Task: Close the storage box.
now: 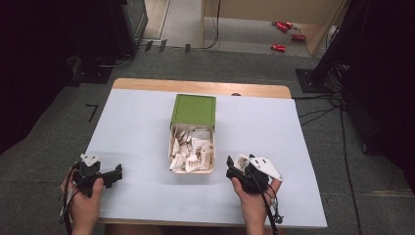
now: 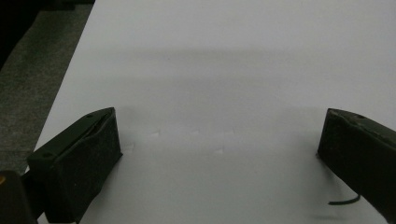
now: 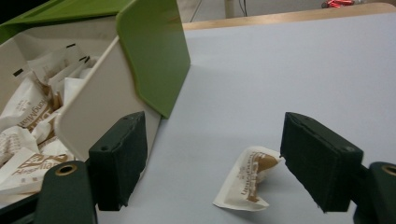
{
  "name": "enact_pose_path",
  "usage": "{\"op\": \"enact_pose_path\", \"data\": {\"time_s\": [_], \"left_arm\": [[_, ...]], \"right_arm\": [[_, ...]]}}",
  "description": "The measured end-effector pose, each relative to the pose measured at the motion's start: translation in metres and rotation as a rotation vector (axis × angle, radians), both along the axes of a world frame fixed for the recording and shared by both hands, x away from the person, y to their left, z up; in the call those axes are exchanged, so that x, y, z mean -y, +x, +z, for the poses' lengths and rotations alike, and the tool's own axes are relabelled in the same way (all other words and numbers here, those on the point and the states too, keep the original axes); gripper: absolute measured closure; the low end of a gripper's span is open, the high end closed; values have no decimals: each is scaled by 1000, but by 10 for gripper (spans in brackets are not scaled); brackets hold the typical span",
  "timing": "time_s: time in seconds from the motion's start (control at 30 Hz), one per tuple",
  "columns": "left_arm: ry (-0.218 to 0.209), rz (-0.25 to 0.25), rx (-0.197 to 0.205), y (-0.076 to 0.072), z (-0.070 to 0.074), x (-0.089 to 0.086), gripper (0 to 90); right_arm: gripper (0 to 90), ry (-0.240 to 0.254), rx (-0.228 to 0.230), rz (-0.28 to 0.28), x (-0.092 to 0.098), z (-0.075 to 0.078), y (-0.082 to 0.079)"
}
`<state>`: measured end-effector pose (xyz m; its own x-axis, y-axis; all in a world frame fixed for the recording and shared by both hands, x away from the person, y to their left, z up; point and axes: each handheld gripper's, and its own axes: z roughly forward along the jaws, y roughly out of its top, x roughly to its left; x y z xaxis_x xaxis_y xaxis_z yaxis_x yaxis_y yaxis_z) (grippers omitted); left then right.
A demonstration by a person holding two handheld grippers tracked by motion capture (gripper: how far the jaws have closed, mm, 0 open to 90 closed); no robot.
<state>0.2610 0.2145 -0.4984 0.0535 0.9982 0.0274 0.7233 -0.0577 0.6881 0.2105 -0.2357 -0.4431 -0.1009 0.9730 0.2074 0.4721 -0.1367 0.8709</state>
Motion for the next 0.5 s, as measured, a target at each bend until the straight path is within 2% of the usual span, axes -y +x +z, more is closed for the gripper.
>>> {"op": "enact_pose_path", "data": {"time_s": [0.3, 0.5], "left_arm": [[0, 0, 0, 0, 0, 0, 0], [0, 0, 0, 0, 0, 0, 0]], "right_arm": [[248, 0, 22, 35, -18, 8, 2], [267, 13, 43, 38, -27, 15, 0]]}}
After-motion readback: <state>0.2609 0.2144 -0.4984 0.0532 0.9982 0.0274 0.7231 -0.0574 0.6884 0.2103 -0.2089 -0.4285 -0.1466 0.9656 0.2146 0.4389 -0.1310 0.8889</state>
